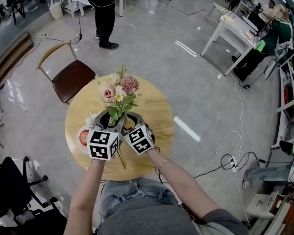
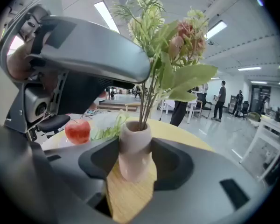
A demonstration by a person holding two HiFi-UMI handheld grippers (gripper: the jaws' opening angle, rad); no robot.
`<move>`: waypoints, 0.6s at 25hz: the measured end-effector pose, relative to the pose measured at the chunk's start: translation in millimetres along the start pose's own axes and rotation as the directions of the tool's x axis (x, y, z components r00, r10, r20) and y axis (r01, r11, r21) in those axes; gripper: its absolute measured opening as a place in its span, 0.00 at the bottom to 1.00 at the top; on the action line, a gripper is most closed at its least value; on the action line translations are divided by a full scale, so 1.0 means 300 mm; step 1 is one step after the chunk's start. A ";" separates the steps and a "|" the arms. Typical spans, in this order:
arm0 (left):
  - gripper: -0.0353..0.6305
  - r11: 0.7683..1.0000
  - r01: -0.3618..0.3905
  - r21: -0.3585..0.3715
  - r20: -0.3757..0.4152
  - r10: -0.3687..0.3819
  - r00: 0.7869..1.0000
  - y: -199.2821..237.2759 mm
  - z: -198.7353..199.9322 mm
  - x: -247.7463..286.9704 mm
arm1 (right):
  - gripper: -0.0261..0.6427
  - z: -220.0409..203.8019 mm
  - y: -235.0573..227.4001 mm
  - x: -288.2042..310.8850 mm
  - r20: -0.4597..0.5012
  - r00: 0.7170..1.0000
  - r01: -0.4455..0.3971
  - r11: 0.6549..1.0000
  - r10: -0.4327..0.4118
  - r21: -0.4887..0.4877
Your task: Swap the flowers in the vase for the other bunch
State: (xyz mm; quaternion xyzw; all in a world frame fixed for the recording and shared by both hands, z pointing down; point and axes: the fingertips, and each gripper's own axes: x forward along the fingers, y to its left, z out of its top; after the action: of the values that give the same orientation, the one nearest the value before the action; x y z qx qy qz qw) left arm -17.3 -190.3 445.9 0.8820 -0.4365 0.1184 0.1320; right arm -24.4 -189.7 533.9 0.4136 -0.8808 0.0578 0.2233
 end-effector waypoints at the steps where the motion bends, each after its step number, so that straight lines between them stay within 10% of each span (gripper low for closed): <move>1: 0.32 1.000 -0.005 -0.004 0.001 0.005 1.000 0.003 0.000 -0.005 | 0.38 0.001 0.001 0.001 0.000 1.000 -0.001 1.000 0.001 0.000; 15: 0.33 0.992 -0.101 -0.076 0.015 0.103 0.995 0.039 -0.033 -0.095 | 0.38 0.000 -0.003 0.003 0.013 1.000 -0.017 1.000 0.017 -0.005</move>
State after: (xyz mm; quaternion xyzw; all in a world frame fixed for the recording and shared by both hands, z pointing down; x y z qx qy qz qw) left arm -44.4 -172.7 447.6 0.8540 -0.4865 0.1001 0.1547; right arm -24.1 -191.0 534.2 0.4060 -0.8858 0.0548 0.2179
